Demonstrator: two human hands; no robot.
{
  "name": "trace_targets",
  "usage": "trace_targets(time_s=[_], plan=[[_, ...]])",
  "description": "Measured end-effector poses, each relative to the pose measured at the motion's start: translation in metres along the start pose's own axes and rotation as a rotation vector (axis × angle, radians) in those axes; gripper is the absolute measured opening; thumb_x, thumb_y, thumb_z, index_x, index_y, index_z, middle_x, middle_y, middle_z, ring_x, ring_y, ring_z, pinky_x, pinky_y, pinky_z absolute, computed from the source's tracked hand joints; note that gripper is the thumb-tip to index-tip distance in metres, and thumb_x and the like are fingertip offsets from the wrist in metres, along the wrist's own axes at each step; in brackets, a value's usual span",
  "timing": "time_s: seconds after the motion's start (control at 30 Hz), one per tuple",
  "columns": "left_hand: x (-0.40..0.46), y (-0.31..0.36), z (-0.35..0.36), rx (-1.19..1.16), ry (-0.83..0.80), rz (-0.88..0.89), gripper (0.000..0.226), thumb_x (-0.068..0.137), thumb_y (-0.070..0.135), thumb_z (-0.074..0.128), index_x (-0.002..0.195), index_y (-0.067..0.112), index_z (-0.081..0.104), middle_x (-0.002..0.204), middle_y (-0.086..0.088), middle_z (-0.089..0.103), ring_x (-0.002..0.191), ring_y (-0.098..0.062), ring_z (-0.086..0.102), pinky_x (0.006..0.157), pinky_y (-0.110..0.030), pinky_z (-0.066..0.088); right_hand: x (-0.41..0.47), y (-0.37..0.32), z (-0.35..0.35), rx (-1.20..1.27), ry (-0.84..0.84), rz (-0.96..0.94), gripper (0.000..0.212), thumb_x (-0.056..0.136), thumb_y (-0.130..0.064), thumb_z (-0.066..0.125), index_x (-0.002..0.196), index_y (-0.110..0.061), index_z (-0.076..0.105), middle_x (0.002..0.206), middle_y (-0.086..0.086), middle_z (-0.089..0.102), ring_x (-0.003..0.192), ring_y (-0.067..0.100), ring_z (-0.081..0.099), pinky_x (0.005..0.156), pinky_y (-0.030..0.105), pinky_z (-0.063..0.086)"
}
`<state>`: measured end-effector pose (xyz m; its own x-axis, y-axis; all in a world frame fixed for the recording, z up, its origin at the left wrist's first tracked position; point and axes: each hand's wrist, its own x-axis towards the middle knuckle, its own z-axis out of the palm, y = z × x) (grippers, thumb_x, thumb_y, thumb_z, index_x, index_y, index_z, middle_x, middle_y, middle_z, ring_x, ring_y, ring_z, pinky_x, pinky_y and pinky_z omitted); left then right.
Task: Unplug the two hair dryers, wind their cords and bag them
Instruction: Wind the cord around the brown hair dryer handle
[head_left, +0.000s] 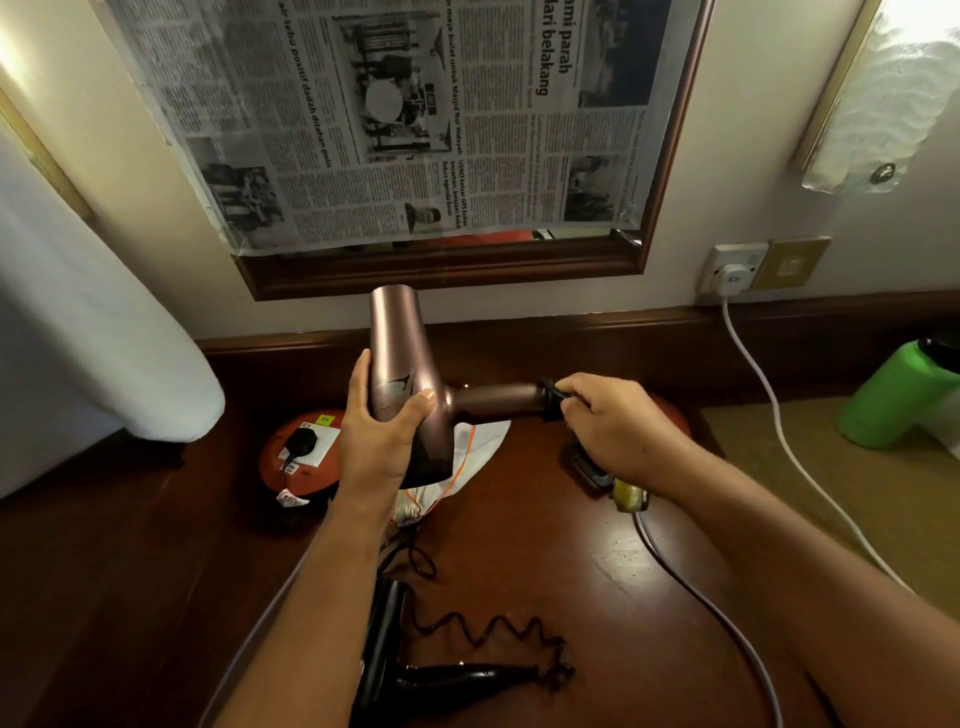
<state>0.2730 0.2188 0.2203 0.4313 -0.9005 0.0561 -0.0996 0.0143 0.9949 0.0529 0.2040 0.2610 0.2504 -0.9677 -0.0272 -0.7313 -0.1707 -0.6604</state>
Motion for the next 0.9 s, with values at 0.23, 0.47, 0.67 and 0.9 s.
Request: trace_targets(time_s=[0.23, 0.47, 0.67, 0.9], plan=[[0.000, -0.001, 0.002, -0.064, 0.046, -0.037, 0.080, 0.079, 0.013, 0.074, 0.146, 0.032, 0.034, 0.118, 0.004, 0.054, 0.096, -0.007, 0.060, 0.081, -0.023, 0.050, -0.010, 0.016, 0.032, 0.703, 0.132, 0.147, 0.017, 0.098, -0.007, 0.043, 0.096, -0.013, 0.059, 0.073, 0.006, 0.056, 0.054, 0.011, 0.043, 0.048, 0.027, 0.036], [0.000, -0.001, 0.001, -0.134, 0.049, -0.115, 0.079, 0.079, 0.015, 0.074, 0.145, 0.034, 0.036, 0.123, 0.001, 0.054, 0.098, -0.015, 0.062, 0.086, -0.034, 0.053, -0.021, 0.024, 0.053, 0.773, 0.129, 0.168, 0.034, 0.099, -0.030, 0.046, 0.083, -0.003, 0.060, 0.058, 0.005, 0.050, 0.045, 0.015, 0.042, 0.047, 0.030, 0.039], [0.001, 0.001, 0.000, -0.194, 0.049, -0.167, 0.077, 0.079, 0.017, 0.073, 0.144, 0.037, 0.037, 0.111, 0.008, 0.057, 0.093, -0.013, 0.063, 0.071, -0.029, 0.053, -0.023, 0.028, 0.059, 0.906, 0.063, 0.144, 0.040, 0.095, -0.038, 0.047, 0.074, -0.006, 0.053, 0.049, 0.003, 0.040, 0.043, 0.015, 0.036, 0.047, 0.028, 0.037], [0.006, 0.005, -0.003, -0.257, 0.038, -0.204, 0.075, 0.079, 0.018, 0.074, 0.142, 0.038, 0.040, 0.110, 0.007, 0.061, 0.092, -0.017, 0.067, 0.066, -0.030, 0.055, -0.027, 0.042, 0.062, 0.967, -0.073, 0.062, 0.027, 0.102, -0.015, 0.036, 0.095, -0.006, 0.060, 0.066, 0.001, 0.046, 0.059, 0.012, 0.040, 0.059, 0.023, 0.035]])
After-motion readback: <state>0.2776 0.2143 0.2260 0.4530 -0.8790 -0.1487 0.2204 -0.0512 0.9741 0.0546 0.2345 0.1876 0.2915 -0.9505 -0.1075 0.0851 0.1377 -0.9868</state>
